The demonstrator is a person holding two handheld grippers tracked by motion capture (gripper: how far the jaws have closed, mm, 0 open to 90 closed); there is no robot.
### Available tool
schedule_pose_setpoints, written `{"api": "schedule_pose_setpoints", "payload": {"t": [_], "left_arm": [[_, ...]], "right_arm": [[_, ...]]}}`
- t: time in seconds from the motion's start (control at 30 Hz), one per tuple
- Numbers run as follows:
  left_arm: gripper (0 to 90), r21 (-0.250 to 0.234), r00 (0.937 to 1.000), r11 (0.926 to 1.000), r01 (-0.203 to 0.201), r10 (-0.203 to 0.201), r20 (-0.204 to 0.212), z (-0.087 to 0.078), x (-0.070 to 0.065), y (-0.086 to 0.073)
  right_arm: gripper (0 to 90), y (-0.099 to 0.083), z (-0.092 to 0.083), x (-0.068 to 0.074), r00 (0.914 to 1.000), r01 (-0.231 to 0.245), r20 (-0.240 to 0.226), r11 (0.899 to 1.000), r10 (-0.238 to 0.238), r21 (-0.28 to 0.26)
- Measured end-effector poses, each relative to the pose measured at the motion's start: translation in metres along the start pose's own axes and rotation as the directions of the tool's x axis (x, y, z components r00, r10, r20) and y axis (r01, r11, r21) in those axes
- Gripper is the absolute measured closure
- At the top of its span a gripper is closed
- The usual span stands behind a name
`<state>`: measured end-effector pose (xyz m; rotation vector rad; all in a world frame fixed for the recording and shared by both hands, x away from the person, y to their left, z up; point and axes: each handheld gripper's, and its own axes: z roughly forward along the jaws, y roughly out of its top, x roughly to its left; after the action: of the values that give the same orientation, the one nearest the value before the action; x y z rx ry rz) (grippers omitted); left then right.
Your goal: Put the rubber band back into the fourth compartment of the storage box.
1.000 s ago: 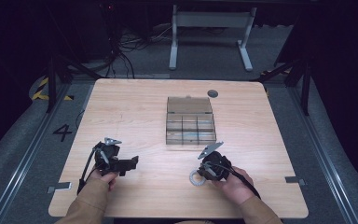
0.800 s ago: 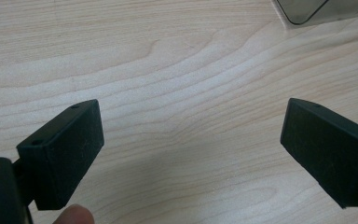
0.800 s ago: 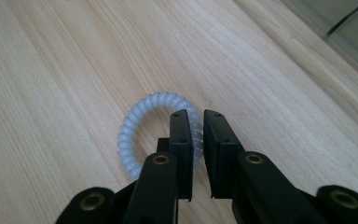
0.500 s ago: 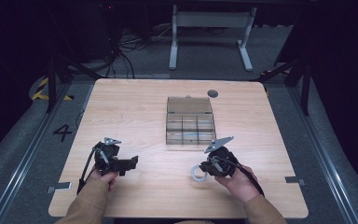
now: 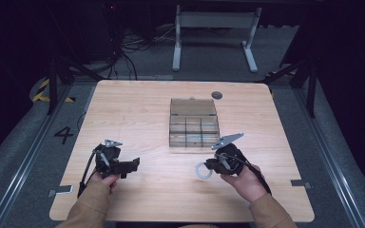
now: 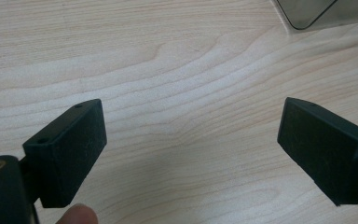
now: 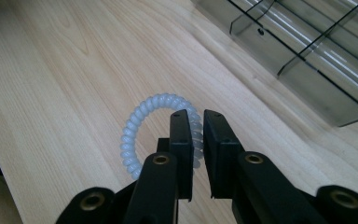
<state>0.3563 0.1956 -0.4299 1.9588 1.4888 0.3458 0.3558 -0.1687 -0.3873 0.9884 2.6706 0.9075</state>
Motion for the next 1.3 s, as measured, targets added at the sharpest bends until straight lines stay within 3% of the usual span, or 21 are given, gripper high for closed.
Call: {"api": "schedule_pose_setpoints", "payload": {"t": [0.57, 0.77, 1.3], "left_arm": [[10.3, -0.004, 1.0000, 1.0000, -0.003, 0.003, 0.001, -0.001, -0.002, -0.001], [11.6, 0.005, 0.9980, 0.9996, 0.029, -0.029, 0.057, -0.005, -0.002, -0.002], [12.5, -0.001, 0.9990, 0.9996, 0.028, -0.027, 0.034, -0.010, 0.000, -0.007]], "right_arm": [[82.7, 0.025, 0.001, -0.006, 0.9997, 0.024, -0.002, 1.000, -0.024, 0.010], [82.6, 0.041, 0.004, -0.009, 0.9990, 0.046, 0.002, 0.999, -0.046, 0.005], [82.5, 0.078, 0.011, -0.013, 0.9980, 0.062, 0.012, 0.998, -0.062, -0.014]]}}
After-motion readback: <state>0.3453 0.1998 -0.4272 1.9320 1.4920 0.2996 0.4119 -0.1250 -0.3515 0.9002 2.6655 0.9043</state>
